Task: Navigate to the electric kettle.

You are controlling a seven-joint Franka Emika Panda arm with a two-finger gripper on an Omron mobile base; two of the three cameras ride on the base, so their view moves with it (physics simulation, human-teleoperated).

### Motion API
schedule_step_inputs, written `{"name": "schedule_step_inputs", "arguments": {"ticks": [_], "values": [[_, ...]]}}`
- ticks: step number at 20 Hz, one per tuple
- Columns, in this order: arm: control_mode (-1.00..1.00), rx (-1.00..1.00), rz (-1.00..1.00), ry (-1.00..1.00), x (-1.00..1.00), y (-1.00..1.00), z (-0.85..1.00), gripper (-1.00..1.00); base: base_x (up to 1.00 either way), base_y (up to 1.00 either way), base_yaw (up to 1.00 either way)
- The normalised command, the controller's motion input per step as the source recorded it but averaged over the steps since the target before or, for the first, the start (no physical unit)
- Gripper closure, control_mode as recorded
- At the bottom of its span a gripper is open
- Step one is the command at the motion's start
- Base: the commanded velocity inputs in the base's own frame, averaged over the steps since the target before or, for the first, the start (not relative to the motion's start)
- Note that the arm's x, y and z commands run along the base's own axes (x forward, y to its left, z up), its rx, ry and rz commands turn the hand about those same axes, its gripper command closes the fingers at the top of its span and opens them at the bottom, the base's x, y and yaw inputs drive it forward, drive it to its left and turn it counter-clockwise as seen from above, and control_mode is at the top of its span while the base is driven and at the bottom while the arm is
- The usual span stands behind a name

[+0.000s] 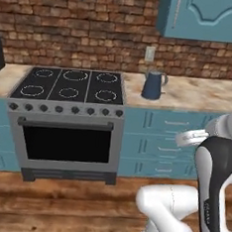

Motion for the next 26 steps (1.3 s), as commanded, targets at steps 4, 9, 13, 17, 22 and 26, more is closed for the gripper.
{"name": "schedule_step_inputs", "arguments": {"ticks": [4,9,13,17,22,26], "values": [[1.0,0.0,0.0,0.0,0.0,0.0,0.0,-1.0,1.0,0.02,-0.18],[1.0,0.0,0.0,0.0,0.0,0.0,0.0,-1.0,1.0,-0.01,-0.23],[1.0,0.0,0.0,0.0,0.0,0.0,0.0,-1.0,1.0,0.0,-0.26],[1.0,0.0,0.0,0.0,0.0,0.0,0.0,-1.0,1.0,0.0,-0.3],[1.0,0.0,0.0,0.0,0.0,0.0,0.0,-1.0,1.0,0.03,-0.33],[1.0,0.0,0.0,0.0,0.0,0.0,0.0,-1.0,1.0,-0.03,-0.16]]}}
